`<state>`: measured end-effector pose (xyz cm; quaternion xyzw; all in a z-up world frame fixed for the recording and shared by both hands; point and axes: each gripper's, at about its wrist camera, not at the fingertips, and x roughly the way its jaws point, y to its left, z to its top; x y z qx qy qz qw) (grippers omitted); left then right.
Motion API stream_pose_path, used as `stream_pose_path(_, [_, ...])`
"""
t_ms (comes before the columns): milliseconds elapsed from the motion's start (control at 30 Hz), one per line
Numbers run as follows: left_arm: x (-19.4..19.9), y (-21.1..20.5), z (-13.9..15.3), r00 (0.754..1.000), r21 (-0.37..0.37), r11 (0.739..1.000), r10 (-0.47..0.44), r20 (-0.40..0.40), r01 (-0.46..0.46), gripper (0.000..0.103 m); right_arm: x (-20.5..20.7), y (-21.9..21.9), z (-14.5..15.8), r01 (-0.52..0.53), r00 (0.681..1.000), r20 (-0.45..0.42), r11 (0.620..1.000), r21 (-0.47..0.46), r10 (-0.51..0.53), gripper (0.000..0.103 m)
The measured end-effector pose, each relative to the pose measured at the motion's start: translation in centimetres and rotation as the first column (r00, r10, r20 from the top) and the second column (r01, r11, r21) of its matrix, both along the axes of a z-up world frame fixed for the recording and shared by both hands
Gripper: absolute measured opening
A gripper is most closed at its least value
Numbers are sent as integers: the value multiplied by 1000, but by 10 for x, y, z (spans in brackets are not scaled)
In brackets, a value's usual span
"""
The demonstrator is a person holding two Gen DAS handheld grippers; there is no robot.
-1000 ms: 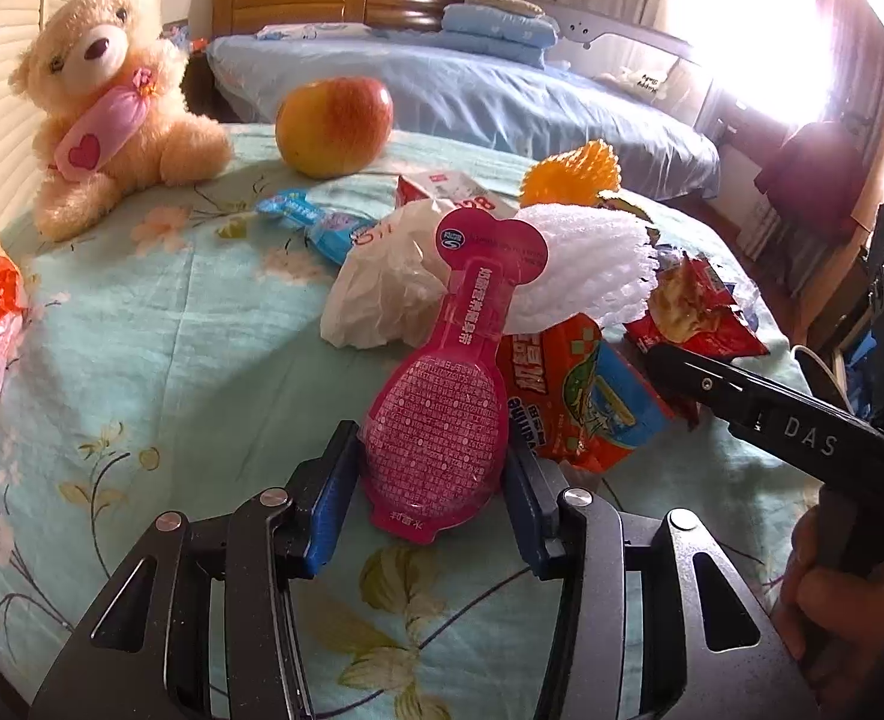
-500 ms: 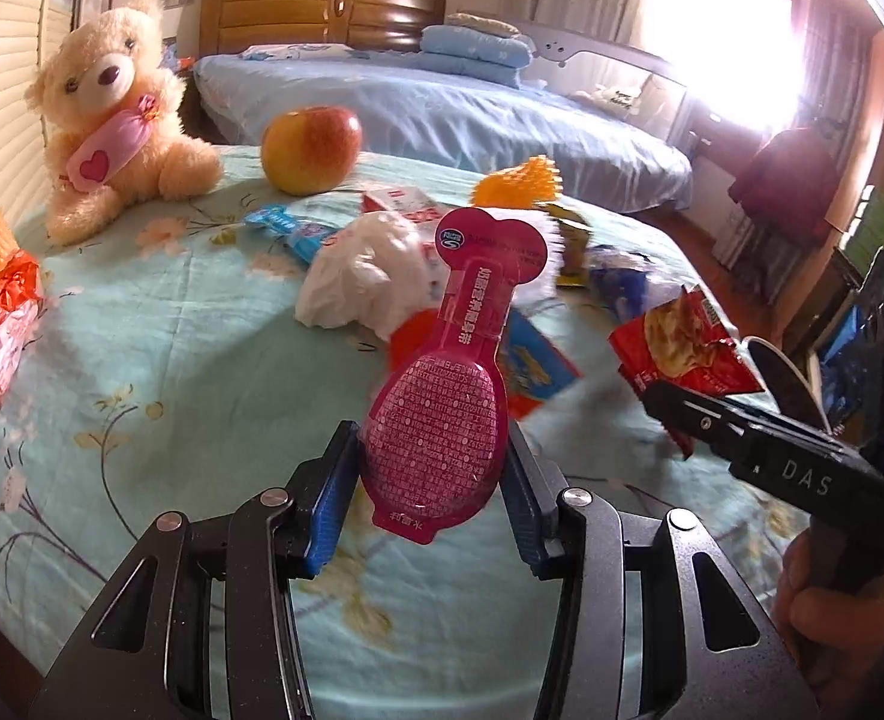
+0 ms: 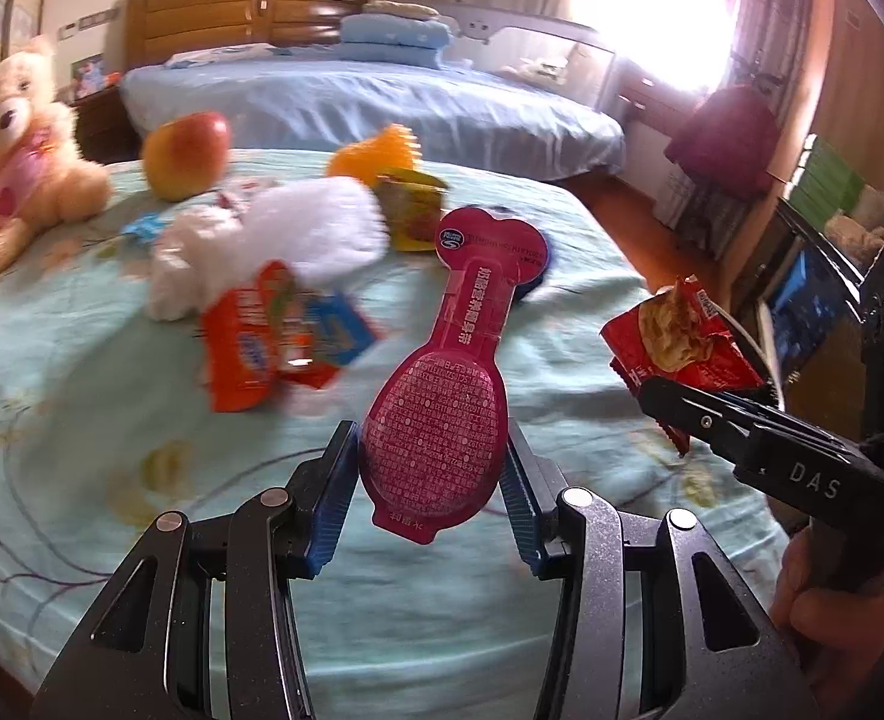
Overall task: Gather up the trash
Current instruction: 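Carry both items over the black bin and open both tools to drop them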
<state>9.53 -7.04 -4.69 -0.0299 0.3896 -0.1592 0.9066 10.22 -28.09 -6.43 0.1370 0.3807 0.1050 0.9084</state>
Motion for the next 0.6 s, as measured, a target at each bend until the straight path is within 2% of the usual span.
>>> stream_pose_path(600, [7,-98,2,982,28,981,-190,-9,190,45,-25,-93,-2,176,984,-12,984,-7,-177,48])
